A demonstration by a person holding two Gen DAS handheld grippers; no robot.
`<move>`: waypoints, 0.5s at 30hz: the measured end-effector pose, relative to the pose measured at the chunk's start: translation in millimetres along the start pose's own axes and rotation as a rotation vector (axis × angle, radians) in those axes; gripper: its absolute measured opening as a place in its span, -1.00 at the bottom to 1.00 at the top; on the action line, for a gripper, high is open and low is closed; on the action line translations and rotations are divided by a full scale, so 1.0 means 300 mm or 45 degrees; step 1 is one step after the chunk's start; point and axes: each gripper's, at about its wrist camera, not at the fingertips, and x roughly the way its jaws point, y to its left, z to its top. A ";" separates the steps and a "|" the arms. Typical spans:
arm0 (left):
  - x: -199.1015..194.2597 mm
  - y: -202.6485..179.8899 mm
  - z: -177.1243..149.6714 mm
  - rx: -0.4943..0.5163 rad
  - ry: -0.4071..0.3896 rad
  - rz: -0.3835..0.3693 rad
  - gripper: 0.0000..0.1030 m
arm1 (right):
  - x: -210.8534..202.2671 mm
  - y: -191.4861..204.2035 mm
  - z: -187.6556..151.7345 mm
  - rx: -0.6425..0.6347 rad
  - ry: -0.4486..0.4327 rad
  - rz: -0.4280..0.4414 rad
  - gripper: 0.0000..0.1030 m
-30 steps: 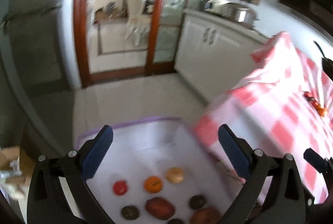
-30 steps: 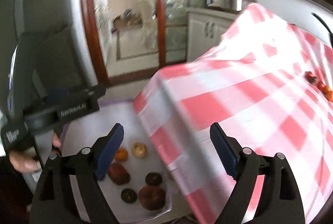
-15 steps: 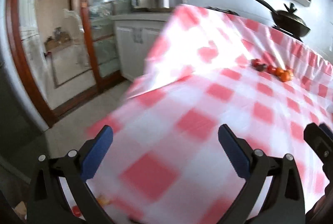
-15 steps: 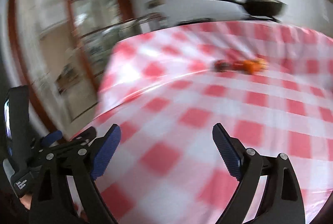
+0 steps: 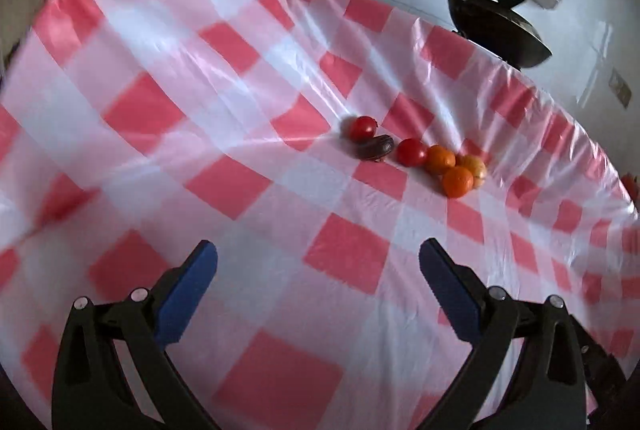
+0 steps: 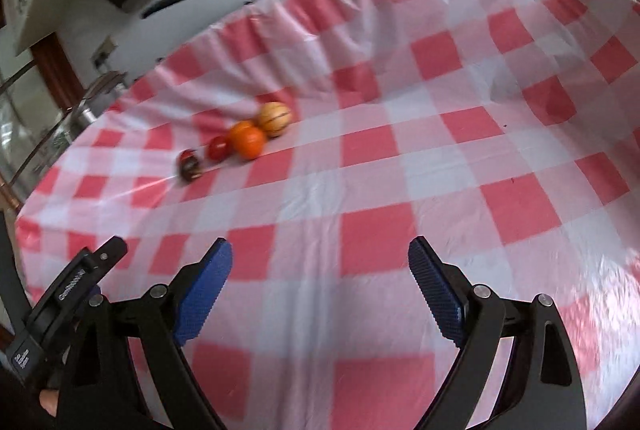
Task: Organize fruits
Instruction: 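Move both open tools back to the fruit cluster on the table, then grasp the second yellow striped fruit with the right tool and lift it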
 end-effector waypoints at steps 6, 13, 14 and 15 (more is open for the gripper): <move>0.028 0.044 0.015 -0.107 0.012 -0.127 0.96 | 0.137 -0.036 0.085 0.028 0.038 -0.069 0.69; 0.035 0.124 0.018 -0.276 0.013 -0.159 0.96 | 0.296 0.021 0.198 -0.110 0.080 -0.039 0.69; 0.035 0.129 0.017 -0.287 0.013 -0.155 0.96 | 0.314 0.033 0.210 -0.131 0.083 -0.039 0.69; 0.035 0.130 0.017 -0.289 0.011 -0.152 0.96 | 0.333 0.044 0.222 -0.148 0.089 -0.039 0.69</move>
